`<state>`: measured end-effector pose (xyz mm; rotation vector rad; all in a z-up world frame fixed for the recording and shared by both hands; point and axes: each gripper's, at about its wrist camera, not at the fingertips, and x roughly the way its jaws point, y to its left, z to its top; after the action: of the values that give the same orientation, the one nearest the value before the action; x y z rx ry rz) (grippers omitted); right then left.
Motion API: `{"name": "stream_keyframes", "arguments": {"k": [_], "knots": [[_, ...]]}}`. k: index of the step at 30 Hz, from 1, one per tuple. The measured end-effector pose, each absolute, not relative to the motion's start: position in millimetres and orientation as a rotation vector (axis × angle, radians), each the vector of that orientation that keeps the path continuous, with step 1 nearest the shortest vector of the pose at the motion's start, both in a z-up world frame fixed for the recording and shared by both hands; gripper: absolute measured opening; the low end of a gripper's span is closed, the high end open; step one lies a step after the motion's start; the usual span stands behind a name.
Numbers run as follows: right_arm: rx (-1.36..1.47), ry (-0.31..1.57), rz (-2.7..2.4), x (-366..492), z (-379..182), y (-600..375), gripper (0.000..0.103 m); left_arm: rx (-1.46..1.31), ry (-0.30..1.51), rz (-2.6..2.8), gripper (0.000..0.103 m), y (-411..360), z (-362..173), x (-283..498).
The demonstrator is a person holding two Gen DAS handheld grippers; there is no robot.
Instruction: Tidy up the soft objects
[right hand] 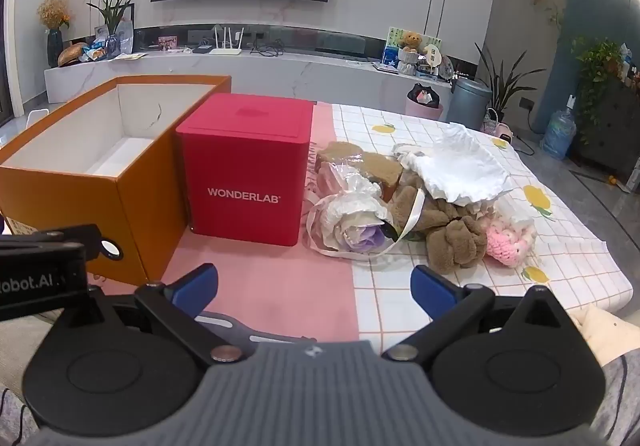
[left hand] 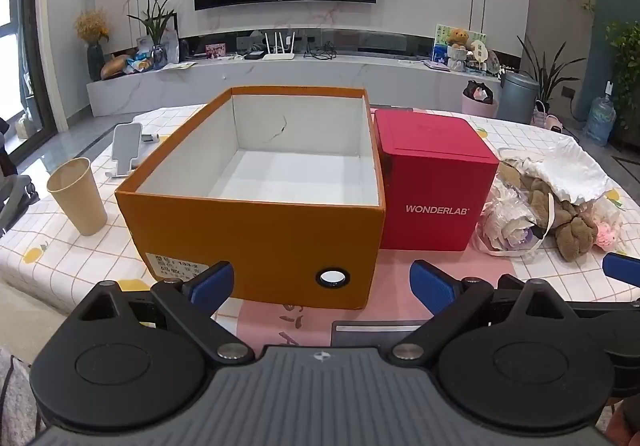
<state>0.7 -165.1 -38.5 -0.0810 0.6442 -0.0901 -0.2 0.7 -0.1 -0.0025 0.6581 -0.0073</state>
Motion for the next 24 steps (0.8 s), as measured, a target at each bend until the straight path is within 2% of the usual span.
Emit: {"name": "stream_keyframes", "arguments": {"k": [24], "knots": [[-0.100,0.640,-0.086,-4.0,-39.6,-160.8,0.100,-0.022,0.670,-0.012,0.103,2.1,-2.4,-0.3]]}}
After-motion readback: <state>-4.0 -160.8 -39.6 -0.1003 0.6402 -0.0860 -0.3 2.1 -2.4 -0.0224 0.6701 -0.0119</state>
